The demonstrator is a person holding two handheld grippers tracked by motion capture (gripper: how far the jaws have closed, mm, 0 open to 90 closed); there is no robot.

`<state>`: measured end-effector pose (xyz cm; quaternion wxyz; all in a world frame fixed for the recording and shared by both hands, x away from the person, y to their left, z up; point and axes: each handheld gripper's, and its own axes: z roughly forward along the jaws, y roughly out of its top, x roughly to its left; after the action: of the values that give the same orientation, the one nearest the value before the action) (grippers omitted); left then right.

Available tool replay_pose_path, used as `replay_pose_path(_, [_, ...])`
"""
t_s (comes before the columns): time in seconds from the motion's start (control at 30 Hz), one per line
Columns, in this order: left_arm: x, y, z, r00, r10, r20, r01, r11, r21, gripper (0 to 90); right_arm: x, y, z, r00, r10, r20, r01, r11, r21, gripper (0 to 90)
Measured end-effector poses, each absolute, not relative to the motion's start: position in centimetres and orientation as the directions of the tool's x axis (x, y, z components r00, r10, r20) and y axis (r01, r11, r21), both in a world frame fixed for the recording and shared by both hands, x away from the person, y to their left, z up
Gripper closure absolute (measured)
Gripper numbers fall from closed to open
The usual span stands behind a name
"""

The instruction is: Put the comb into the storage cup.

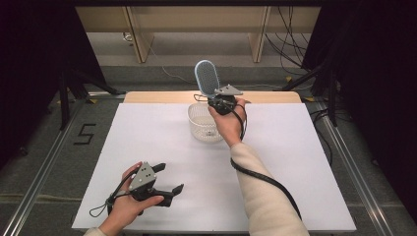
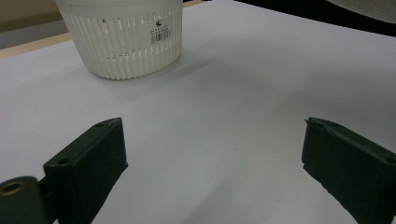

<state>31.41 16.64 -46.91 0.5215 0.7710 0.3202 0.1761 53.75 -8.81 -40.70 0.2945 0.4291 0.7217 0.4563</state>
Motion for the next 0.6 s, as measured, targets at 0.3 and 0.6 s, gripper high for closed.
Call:
replay_pose_path(0.3, [31.41,16.62,-46.91,0.732,0.678,-0.063,0.31,-0.25,0.917,6.0,53.68,-8.86,-40.88,-0.456,0.889,-0.034,0.355,0.217,0.909,70.2])
replay_pose_path(0.6, [31.41,16.6,-46.93,0.732,0.678,-0.066,0.312,-0.248,0.917,6.0,53.56,-8.88,-41.18,-0.46,0.887,-0.035,0.358,0.221,0.907,70.1])
